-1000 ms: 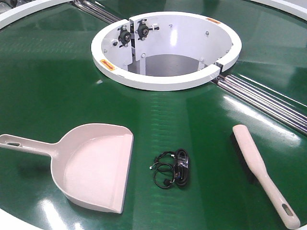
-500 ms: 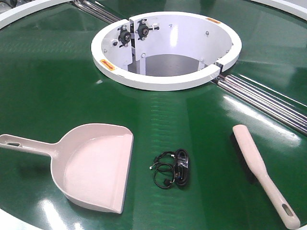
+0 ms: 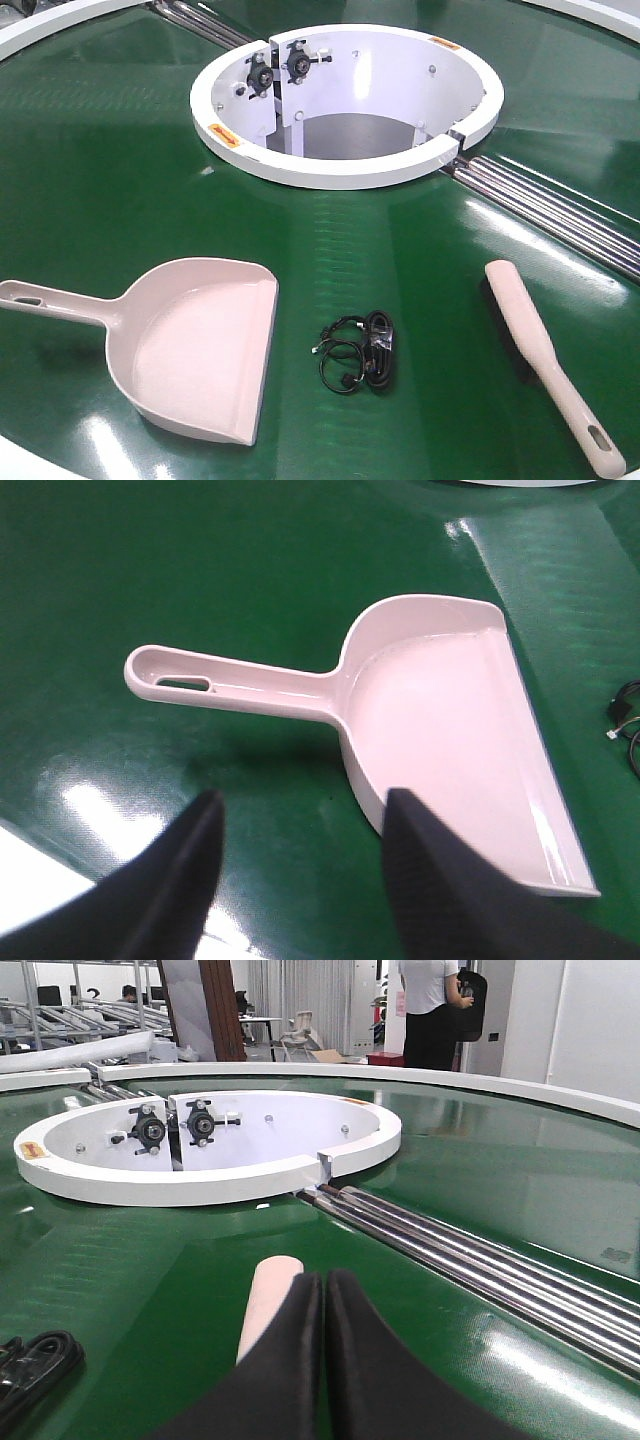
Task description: Clean and inspect green conveyor with broom and dustpan
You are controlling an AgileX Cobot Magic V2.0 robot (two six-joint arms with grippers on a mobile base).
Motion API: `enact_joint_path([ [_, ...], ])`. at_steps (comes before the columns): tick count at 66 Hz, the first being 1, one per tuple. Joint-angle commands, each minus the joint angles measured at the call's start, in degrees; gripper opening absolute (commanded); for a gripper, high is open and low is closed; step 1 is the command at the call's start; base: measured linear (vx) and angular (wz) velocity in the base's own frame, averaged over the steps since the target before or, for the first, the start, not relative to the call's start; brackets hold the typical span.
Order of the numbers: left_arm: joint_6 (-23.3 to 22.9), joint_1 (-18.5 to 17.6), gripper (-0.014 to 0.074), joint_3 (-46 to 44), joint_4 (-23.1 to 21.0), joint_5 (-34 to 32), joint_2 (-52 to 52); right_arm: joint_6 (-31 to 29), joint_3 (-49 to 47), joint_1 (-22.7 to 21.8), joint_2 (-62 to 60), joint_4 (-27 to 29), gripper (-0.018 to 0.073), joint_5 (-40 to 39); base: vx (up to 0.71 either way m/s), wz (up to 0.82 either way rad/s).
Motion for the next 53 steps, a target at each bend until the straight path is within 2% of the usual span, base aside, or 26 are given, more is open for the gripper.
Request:
enact_joint_path([
  [1,-0.50,-0.04,0.0450,-1.79,-0.57,-3.55,0.11,-0.37,1.24,-0.11,-1.06,-0.09,-0.0010,-4.25,0.00,0.00],
  [9,-0.67,-0.04,0.0454,-1.79,-3.05,-2.68,0.11,-0.37,1.24,-0.11,-1.06,-0.09,-0.0010,-4.25,0.00,0.00],
  [17,0.99,-0.04,0.0454,-2.84,-2.83,-0.52,0.42,-0.37,1.24,-0.11,-1.06,-0.09,-0.0010,-4.25,0.00,0.00],
  [26,5.85,-0.04,0.0454,-10.15,-3.18,9.03,6.94,-0.37,1.24,-0.11,-1.06,-0.09,-0.0010,-4.25,0.00,0.00],
  [32,11.91,-0.04,0.0454,-15.78,-4.40,15.19,12.51,-0.37,1.24,-0.11,-1.06,-0.09,-0.0010,-4.25,0.00,0.00],
  [36,18.42,-0.04,0.0454,-19.88,-5.06,18.70,16.94,-0.37,1.24,-0.11,-1.06,-0.09,-0.0010,-4.25,0.00,0.00],
  [45,29.83,-0.17,0.0454,-26.43,-4.83,22.23,25.08,-0.37,1.24,-0.11,-1.06,-0.09,-0.0010,-4.25,0.00,0.00],
  [53,34.88,-0.17,0.0458,-30.56,-4.42,22.16,31.42,-0.37,1.24,-0.11,-1.06,-0.09,-0.0010,-4.25,0.00,0.00],
])
